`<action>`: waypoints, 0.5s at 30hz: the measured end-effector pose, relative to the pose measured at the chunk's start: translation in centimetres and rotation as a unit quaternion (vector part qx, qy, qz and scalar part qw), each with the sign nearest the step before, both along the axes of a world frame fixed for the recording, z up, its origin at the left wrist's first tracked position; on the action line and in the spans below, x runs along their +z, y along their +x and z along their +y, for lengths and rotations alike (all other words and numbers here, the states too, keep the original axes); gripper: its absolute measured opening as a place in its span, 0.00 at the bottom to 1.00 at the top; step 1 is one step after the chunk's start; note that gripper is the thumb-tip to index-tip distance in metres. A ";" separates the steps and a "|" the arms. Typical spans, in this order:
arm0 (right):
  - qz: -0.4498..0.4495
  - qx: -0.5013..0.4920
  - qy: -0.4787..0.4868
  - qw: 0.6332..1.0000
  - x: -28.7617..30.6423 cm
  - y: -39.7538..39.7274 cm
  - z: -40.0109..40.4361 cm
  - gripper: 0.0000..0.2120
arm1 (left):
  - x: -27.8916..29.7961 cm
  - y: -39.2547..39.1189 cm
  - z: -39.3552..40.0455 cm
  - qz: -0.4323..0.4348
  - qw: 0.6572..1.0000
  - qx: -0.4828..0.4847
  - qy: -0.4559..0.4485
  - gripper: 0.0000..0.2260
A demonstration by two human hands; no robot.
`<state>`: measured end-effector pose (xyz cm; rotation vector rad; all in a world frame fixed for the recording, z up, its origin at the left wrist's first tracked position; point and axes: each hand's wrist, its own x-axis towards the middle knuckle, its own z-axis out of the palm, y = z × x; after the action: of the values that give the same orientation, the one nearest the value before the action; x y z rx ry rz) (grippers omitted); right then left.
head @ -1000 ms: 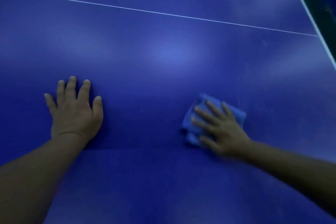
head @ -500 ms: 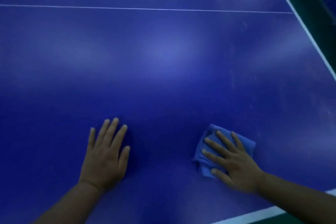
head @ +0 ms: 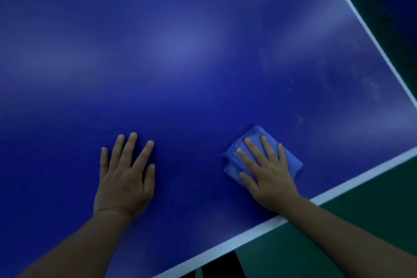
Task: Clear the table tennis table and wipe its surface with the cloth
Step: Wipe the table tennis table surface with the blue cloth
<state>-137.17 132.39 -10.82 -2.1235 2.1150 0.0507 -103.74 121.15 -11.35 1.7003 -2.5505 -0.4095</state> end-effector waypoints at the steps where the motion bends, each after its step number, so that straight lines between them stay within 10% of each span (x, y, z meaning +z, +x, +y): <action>1: 0.006 -0.038 -0.004 0.999 0.0 -1.0 -0.9 0.27 | 0.0 0.0 -0.1 0.001 1.000 0.001 -0.001 0.26; 6: -0.035 -0.417 -0.015 0.908 -0.2 4.1 -8.6 0.28 | 0.1 -0.1 -0.1 0.001 1.000 -0.001 0.003 0.27; 11: -0.021 -0.204 -0.029 0.978 -0.6 11.3 -1.4 0.27 | 0.3 -0.2 -0.1 0.007 1.000 0.007 0.007 0.27; 15: 0.025 -0.348 0.010 0.937 -0.2 1.7 4.5 0.30 | 0.6 -0.1 0.0 0.008 1.000 0.014 0.013 0.28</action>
<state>-135.47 136.91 -11.01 -1.2559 2.7412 0.0466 -103.87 121.17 -10.75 1.7299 -2.5182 -0.4542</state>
